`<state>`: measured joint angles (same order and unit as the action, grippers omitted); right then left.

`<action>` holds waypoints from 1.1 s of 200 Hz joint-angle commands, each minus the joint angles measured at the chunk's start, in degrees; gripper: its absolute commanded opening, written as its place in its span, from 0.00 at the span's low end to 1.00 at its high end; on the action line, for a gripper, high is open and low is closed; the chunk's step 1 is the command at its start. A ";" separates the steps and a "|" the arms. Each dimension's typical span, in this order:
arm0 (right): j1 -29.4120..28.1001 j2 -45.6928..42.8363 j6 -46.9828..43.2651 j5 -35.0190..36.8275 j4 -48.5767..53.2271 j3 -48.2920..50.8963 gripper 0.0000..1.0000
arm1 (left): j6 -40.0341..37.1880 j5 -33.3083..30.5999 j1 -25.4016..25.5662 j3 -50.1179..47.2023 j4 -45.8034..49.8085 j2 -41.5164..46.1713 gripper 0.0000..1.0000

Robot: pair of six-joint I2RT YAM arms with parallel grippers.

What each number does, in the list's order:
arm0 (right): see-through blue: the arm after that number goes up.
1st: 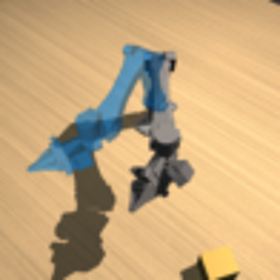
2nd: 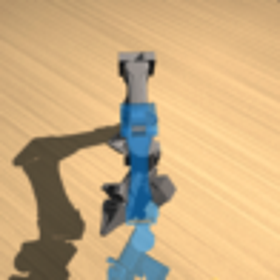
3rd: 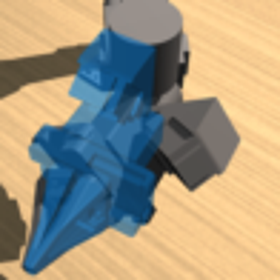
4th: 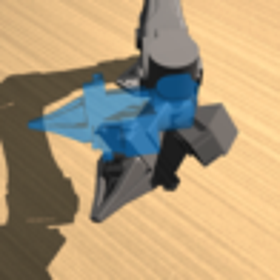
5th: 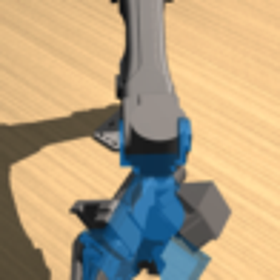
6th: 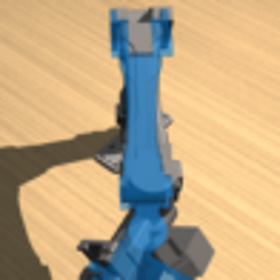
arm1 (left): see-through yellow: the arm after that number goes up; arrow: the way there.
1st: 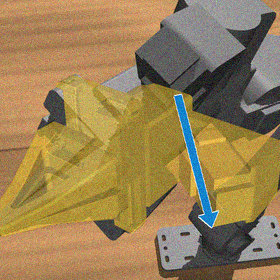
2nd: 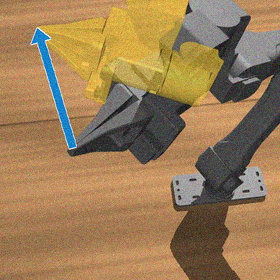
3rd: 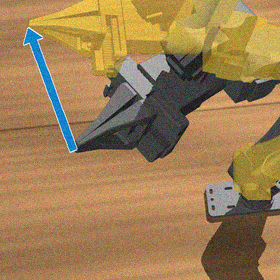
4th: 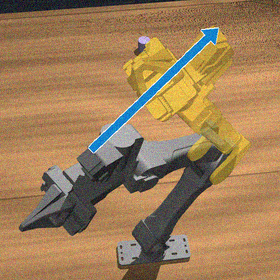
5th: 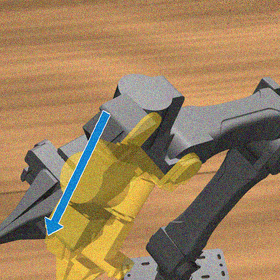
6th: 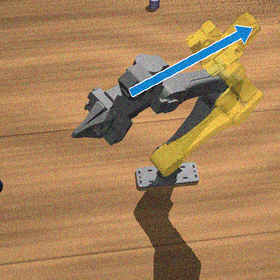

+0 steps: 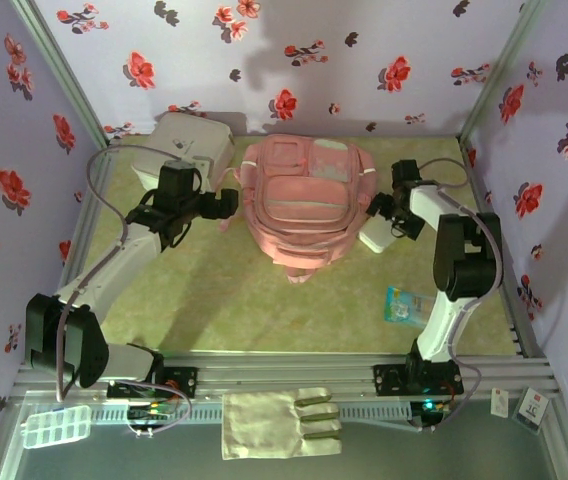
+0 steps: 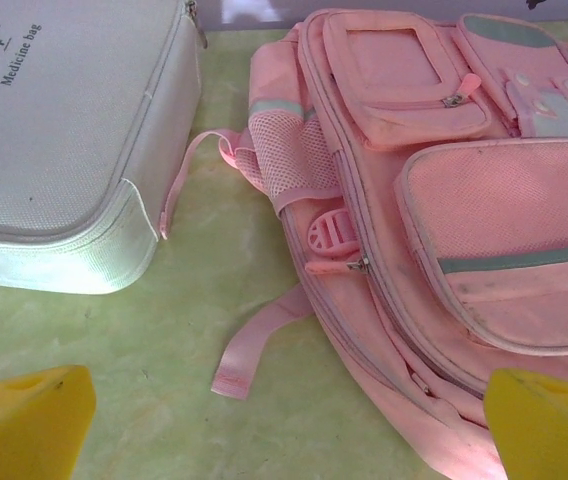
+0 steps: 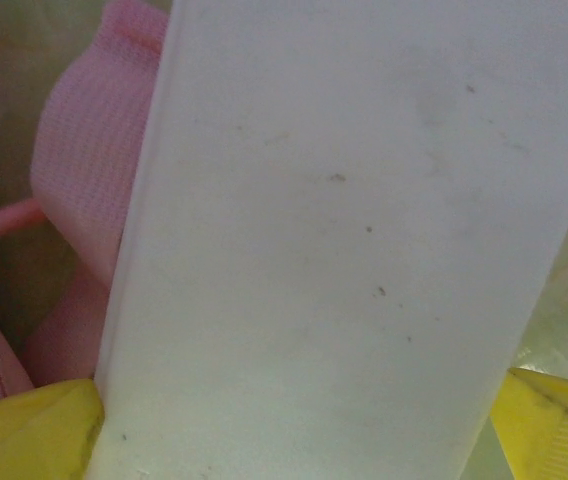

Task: Pack the student bag
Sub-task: Move the pencil case to the middle-right of the table, then pick up the pencil case from the middle-right of the table.

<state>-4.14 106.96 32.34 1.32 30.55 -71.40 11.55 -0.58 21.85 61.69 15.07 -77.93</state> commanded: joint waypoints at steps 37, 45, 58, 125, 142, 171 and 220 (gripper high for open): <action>-0.34 -8.51 -7.03 0.94 8.24 8.55 0.99 | 0.88 1.49 -0.14 -0.51 -0.57 0.49 1.00; -0.34 -9.23 -6.50 0.38 8.13 8.77 0.99 | 0.99 1.59 -0.18 -0.43 -0.66 0.50 1.00; -0.34 -10.29 -5.02 -1.23 6.97 9.40 0.99 | 1.02 1.81 -0.22 -0.28 -0.67 0.49 1.00; -0.99 -9.73 3.89 -6.24 1.44 12.52 0.99 | 1.43 2.40 -0.21 0.00 -0.74 0.40 1.00; -1.43 -9.24 4.25 -4.19 2.19 12.86 0.99 | 1.37 2.42 -0.22 -0.08 -0.69 0.41 1.00; -1.83 -8.63 3.98 -2.40 3.07 12.97 0.99 | 1.20 3.20 -0.22 0.22 -0.71 0.11 1.00; -1.83 -6.35 4.07 -1.55 4.08 11.95 0.99 | -3.57 5.82 2.94 4.26 1.73 -3.17 1.00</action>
<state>-5.65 98.74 35.16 -2.52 32.80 -59.20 11.38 3.22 22.63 62.50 15.49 -78.85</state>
